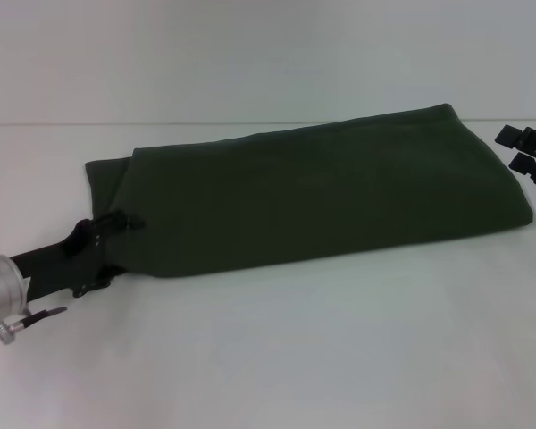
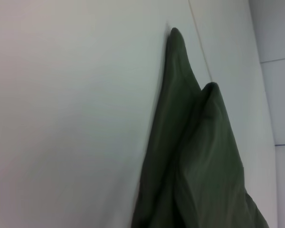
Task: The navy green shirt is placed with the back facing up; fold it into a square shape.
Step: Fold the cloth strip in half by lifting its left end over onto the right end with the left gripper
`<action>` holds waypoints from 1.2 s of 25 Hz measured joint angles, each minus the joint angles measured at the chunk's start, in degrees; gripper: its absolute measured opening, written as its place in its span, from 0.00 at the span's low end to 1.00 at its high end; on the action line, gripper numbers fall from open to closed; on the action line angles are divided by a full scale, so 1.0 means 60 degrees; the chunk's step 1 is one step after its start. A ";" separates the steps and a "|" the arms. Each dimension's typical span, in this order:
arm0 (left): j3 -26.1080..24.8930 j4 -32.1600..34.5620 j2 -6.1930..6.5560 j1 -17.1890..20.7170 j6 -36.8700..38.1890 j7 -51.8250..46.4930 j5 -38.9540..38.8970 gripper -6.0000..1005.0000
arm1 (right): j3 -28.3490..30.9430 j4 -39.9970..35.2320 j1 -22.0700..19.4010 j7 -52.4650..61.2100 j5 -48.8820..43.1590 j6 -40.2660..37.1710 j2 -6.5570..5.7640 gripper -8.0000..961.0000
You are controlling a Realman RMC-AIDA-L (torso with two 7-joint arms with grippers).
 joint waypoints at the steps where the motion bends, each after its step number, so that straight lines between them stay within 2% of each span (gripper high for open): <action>1: 0.0003 -0.0051 0.0005 -0.0059 -0.0096 0.0023 -0.0003 0.88 | 0.0002 0.0000 0.0000 0.0000 0.0000 -0.0004 0.0000 0.81; 10: -0.0059 -0.0094 -0.0140 -0.0352 -0.0393 0.0957 -0.0047 0.88 | 0.0002 0.0000 0.0002 0.0000 -0.0001 -0.0060 0.0009 0.81; 19: -0.0044 0.0089 -0.0274 -0.0388 -0.0246 0.1255 -0.0273 0.78 | 0.0113 0.0000 -0.0014 0.0000 -0.0003 -0.0087 0.0015 0.81; 24: -0.0033 0.0100 -0.0276 -0.0404 -0.0269 0.1375 -0.0295 0.57 | 0.0169 0.0013 -0.0055 0.0000 -0.0004 -0.0073 0.0024 0.80; 30: -0.0047 0.0106 -0.0272 -0.0411 -0.0413 0.1592 -0.0303 0.44 | 0.0258 0.0123 -0.0071 -0.0028 -0.0009 -0.0035 0.0007 0.79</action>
